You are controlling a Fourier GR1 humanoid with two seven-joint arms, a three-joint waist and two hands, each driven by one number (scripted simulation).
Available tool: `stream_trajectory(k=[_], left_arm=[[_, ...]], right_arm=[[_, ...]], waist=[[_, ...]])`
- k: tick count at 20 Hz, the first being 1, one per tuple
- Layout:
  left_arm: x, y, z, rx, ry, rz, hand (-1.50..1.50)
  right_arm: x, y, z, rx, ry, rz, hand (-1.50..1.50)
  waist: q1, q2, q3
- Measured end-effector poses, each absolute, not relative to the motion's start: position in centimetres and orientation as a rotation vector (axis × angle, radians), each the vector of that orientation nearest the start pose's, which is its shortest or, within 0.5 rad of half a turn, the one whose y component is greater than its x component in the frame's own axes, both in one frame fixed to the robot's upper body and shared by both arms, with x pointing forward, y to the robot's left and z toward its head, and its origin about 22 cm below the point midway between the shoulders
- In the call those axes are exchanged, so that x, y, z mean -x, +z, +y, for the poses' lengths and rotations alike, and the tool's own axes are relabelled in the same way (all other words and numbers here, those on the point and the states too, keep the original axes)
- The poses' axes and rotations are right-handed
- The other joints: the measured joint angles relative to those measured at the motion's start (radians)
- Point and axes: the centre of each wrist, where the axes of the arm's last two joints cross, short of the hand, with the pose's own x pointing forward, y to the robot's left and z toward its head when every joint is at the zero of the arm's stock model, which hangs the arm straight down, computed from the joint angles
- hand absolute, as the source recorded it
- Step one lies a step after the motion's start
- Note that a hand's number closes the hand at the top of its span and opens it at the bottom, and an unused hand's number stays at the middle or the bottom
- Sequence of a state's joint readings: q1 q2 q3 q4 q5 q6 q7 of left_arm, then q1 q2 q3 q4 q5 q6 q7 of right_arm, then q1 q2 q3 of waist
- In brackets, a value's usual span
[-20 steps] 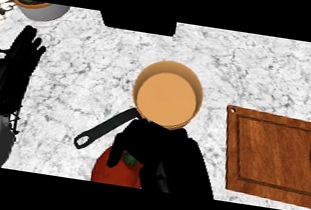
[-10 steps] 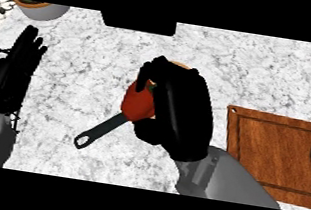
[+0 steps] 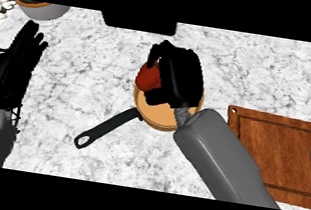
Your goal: Pick the bell pepper from the cutting board and place it in the pot
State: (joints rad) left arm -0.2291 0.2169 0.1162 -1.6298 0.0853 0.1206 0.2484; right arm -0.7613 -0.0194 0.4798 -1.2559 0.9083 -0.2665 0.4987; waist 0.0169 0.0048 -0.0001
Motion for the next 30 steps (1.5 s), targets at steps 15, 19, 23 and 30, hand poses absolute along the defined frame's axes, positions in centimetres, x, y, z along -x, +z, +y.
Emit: stream_trajectory(k=[15, 19, 23, 30], left_arm=[[-28.9, 8.5, 27.6, -0.179, 0.045, -1.625, 0.00], [-28.6, 8.7, 27.9, -0.190, 0.053, -1.624, 0.00], [-28.6, 8.5, 27.7, -0.198, 0.064, -1.615, 0.00], [-27.7, 8.0, 28.4, -0.196, 0.068, -1.609, 0.00]], right_arm=[[-37.0, 8.8, -6.3, 0.271, 0.608, -1.784, -1.50], [-38.0, 9.1, -8.2, 0.153, 0.470, -1.809, -1.50], [-38.8, 9.2, -11.6, 0.095, 0.386, -1.813, -1.50], [-39.2, 10.1, -19.0, 0.043, 0.344, -1.811, -1.50]], waist=[[0.016, 0.005, 0.001], [0.004, 0.001, 0.001], [-0.008, -0.002, 0.001], [-0.015, -0.005, 0.000]])
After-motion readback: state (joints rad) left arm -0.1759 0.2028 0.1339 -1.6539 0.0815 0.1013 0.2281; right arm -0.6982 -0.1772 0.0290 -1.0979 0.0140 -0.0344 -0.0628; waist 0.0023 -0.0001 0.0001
